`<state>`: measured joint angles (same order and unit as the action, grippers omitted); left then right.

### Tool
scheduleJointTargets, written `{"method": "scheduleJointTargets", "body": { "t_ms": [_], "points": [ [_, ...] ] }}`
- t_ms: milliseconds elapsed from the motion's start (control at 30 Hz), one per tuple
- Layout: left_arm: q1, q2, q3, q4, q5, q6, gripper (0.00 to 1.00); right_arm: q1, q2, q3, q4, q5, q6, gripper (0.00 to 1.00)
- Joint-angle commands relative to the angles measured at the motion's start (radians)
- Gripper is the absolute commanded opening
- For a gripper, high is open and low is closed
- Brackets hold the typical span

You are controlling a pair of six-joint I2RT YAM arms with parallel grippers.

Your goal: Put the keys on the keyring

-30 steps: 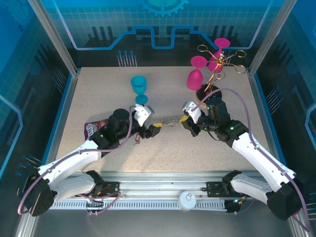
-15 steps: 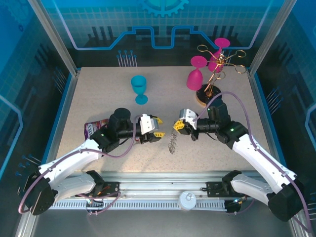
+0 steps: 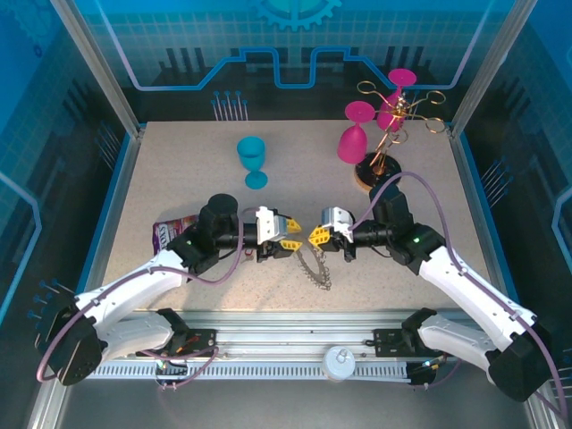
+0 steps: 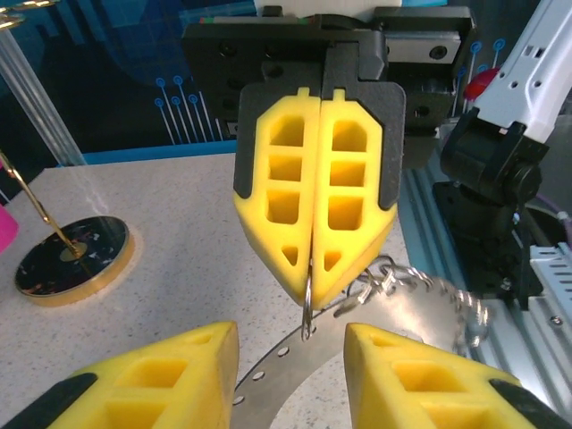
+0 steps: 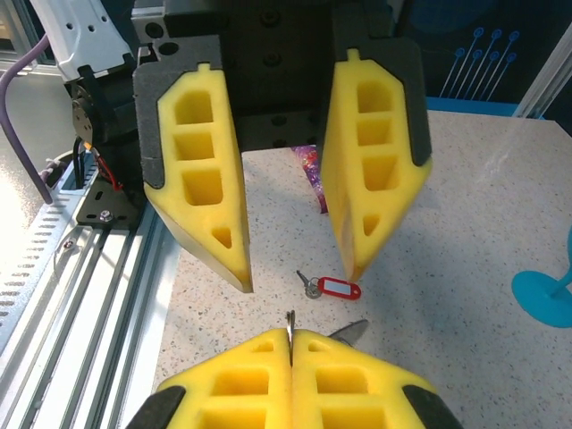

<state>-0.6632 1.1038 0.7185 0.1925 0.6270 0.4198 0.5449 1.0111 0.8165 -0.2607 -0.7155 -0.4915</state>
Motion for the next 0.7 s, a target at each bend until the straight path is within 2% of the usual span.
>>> {"method": "scheduleJointTargets", "body": {
  "t_ms": [0, 133, 400, 667],
  "points": [
    [-0.007, 0.019, 0.004, 0.032, 0.070, -0.033, 0.35, 0.020, -0.021, -0.014, 0.065, -0.022, -0.002, 0.00],
    [-0.006, 0.029, 0.010, 0.017, 0.076, -0.034, 0.29, 0.030, -0.031, -0.021, 0.084, -0.016, 0.004, 0.00],
    [-0.007, 0.036, 0.013, 0.009, 0.086, -0.036, 0.26, 0.048, -0.042, -0.031, 0.111, 0.002, 0.016, 0.00],
    [-0.007, 0.041, 0.012, 0.023, 0.086, -0.035, 0.13, 0.072, -0.023, -0.036, 0.143, 0.008, 0.035, 0.00]
  ]
}}
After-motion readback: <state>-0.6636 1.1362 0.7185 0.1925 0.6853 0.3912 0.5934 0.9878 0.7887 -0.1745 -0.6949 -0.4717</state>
